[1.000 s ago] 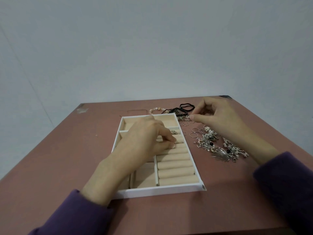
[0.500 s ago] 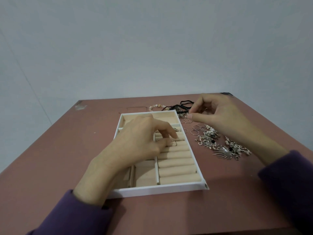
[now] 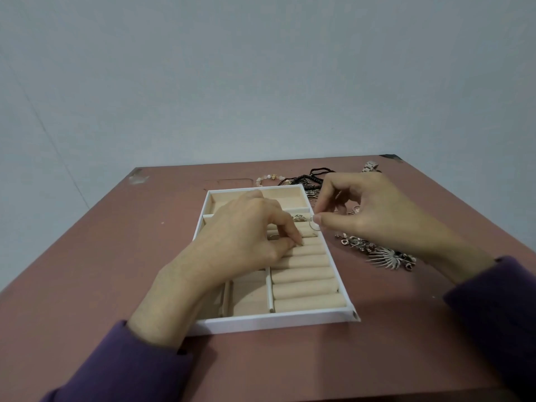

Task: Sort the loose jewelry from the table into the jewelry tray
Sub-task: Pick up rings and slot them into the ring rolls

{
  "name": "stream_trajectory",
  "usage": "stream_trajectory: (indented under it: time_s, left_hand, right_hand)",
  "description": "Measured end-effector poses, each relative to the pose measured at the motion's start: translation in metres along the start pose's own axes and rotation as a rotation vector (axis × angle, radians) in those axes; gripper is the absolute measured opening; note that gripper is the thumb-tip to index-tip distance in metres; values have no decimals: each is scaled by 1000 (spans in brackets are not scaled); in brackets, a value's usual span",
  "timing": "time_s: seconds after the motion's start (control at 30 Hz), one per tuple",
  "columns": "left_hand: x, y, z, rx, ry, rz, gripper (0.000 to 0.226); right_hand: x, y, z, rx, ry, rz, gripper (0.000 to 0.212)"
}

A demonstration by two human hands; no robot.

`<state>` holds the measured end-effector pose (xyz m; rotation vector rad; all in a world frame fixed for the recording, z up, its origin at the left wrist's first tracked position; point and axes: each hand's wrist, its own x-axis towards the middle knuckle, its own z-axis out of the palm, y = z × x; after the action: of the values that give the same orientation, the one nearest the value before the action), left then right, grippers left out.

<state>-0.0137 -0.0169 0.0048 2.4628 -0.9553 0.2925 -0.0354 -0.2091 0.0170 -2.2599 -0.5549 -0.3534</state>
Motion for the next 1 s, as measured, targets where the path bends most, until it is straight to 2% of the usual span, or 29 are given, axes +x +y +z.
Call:
stream_trajectory:
  time_s: [0.13, 0.33, 0.53, 1.0]
  left_hand:
    - [-1, -1, -1, -5, -4, -4, 11]
    - [-1, 4, -7, -91, 116, -92, 17]
    - [0, 3, -8, -75, 153, -98, 17]
    - [0, 3, -9, -87, 180, -92, 22]
  right_hand:
    - [-1, -1, 3, -66, -42, -69, 13]
    - [-1, 0, 5, -162, -83, -130, 18]
    - [-1, 2, 5, -201, -125, -165, 17]
    - [-1, 1, 2, -185, -166, -122, 13]
